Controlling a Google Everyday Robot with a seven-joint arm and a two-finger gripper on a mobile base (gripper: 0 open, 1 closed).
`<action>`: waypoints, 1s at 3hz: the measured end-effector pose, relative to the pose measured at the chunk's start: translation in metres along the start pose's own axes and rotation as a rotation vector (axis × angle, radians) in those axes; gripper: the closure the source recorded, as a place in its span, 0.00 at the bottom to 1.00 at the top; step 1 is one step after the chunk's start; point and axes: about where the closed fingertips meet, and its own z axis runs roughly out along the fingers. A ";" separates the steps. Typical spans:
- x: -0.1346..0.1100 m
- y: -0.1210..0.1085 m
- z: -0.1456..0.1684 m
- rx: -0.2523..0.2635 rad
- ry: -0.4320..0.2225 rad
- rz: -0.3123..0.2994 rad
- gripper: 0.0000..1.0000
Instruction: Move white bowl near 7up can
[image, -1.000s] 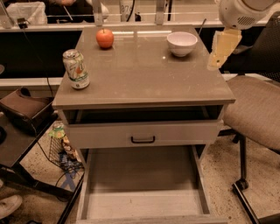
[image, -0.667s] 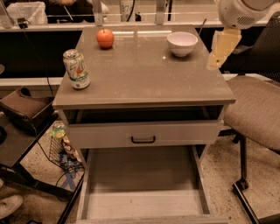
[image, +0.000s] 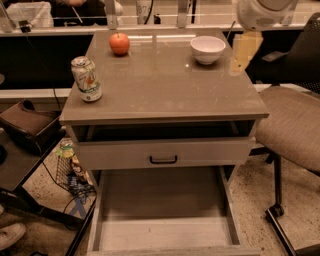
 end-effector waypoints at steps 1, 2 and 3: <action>-0.004 -0.030 0.044 -0.010 0.011 -0.038 0.00; -0.006 -0.057 0.097 -0.016 0.021 -0.070 0.00; 0.000 -0.067 0.141 -0.036 0.056 -0.080 0.00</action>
Offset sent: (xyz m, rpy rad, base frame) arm 0.1683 0.0263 -0.0616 -0.0913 0.0014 0.0644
